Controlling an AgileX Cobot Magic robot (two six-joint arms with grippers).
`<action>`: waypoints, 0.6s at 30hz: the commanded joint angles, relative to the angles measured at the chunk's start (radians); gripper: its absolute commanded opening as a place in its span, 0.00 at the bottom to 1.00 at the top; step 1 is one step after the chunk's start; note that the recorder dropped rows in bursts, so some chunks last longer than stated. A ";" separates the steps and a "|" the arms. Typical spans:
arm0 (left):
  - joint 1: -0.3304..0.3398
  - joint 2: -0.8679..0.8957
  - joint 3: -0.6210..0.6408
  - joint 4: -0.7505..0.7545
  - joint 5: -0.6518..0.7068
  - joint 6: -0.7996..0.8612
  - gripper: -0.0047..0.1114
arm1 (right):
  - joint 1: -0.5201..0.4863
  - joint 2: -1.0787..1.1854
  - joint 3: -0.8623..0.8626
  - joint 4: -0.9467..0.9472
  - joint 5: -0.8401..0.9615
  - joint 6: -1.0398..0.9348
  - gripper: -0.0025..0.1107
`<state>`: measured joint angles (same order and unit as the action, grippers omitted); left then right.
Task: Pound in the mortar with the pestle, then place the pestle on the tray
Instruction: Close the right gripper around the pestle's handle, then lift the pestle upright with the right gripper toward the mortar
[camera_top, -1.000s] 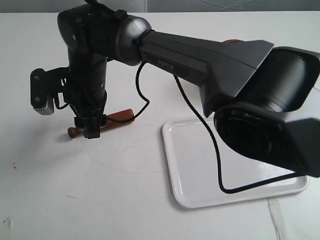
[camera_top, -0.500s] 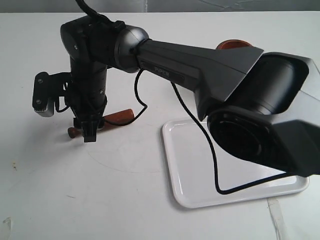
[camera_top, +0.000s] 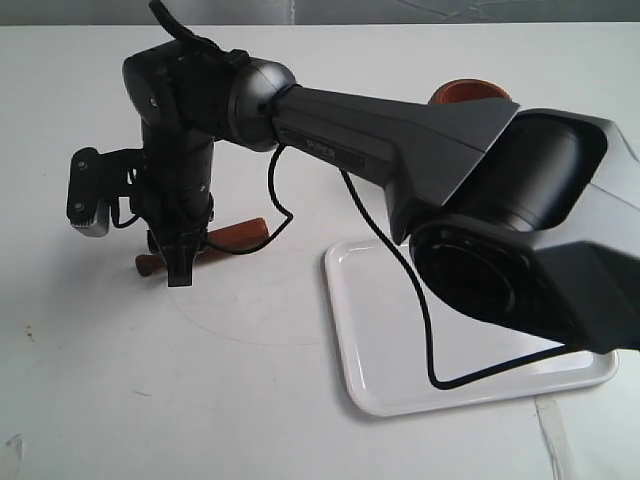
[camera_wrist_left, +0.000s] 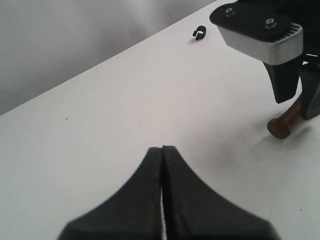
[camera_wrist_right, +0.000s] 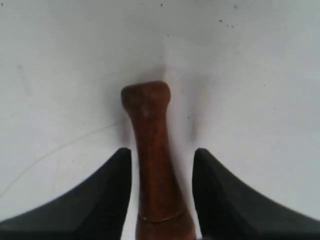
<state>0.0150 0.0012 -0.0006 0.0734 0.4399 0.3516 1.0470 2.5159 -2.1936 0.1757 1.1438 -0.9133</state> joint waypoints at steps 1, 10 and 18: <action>-0.008 -0.001 0.001 -0.007 -0.003 -0.008 0.04 | 0.002 0.004 -0.007 -0.002 -0.007 0.002 0.35; -0.008 -0.001 0.001 -0.007 -0.003 -0.008 0.04 | 0.010 0.027 -0.007 -0.015 -0.026 -0.002 0.31; -0.008 -0.001 0.001 -0.007 -0.003 -0.008 0.04 | 0.058 -0.038 -0.007 -0.125 -0.141 0.035 0.02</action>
<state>0.0150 0.0012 -0.0006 0.0734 0.4399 0.3516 1.0999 2.5290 -2.1957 0.0589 1.0660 -0.9093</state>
